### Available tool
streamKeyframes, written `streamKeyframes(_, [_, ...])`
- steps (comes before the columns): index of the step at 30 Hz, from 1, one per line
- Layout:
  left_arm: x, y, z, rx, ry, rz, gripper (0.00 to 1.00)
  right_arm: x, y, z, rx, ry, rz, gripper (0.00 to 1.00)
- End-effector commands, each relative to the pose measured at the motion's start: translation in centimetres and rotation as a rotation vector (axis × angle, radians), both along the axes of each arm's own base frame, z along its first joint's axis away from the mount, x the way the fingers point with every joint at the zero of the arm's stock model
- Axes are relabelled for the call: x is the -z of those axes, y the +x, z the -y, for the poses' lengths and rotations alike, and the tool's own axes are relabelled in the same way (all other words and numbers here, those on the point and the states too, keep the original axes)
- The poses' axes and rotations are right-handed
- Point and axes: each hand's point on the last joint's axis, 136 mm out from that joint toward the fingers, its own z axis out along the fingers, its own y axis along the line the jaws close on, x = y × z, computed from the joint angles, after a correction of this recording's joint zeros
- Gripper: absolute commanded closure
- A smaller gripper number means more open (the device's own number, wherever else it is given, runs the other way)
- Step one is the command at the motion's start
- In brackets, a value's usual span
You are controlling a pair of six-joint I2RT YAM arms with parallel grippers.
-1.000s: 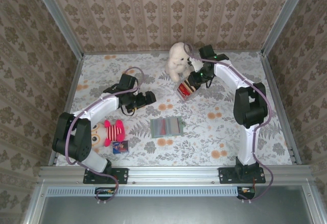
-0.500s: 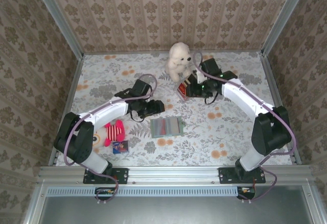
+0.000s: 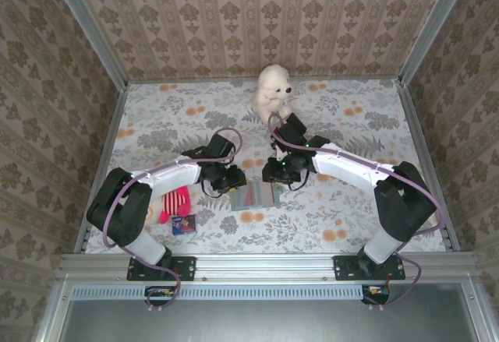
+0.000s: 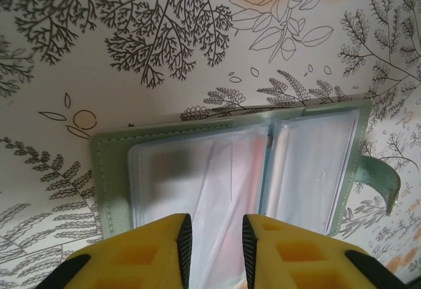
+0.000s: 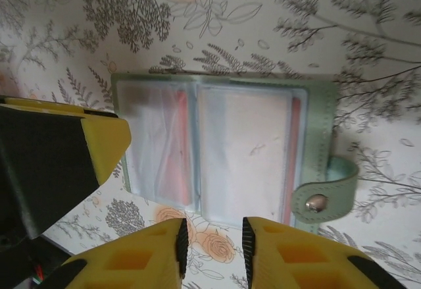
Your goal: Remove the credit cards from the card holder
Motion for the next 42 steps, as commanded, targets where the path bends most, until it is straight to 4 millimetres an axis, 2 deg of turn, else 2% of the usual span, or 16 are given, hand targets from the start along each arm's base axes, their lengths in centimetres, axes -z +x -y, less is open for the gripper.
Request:
streamKeyframes(1, [1.0,-0.3,0.3,-0.014,-0.007,-0.03,0.74,2.0,-1.0,-0.9,0.02,-0.039,-0.046,0.74])
streamKeyframes(5, [1.6,-0.5,-0.1,-0.021,0.014,-0.037,0.76,4.1,-1.5,-1.0,0.032,-0.087,-0.087,0.79])
streamKeyframes(12, [2.9,-1.2,-0.8,-0.019,0.044,-0.062,0.79,6.2,-1.0,0.8,0.063,-0.201,-0.092,0.75])
streamKeyframes(18, [3.7,-1.5,-1.4,-0.011,0.079,-0.075,0.8,6.8,-0.8,1.7,0.059,-0.249,-0.086,0.68])
streamKeyframes(28, [4.2,-1.8,-1.5,-0.001,0.089,-0.088,0.82,7.3,-0.7,1.7,0.035,-0.265,-0.084,0.65])
streamKeyframes(35, [4.3,-1.9,-1.4,0.002,0.085,-0.094,0.82,7.6,-1.1,0.8,-0.003,-0.22,-0.122,0.6])
streamKeyframes(40, [4.4,-2.0,-1.4,0.002,0.08,-0.099,0.82,7.0,-1.7,-1.4,-0.05,-0.082,-0.174,0.58])
streamKeyframes(42, [4.5,-2.1,-1.4,0.0,0.077,-0.101,0.83,6.4,-1.4,-2.5,-0.063,-0.027,-0.163,0.58])
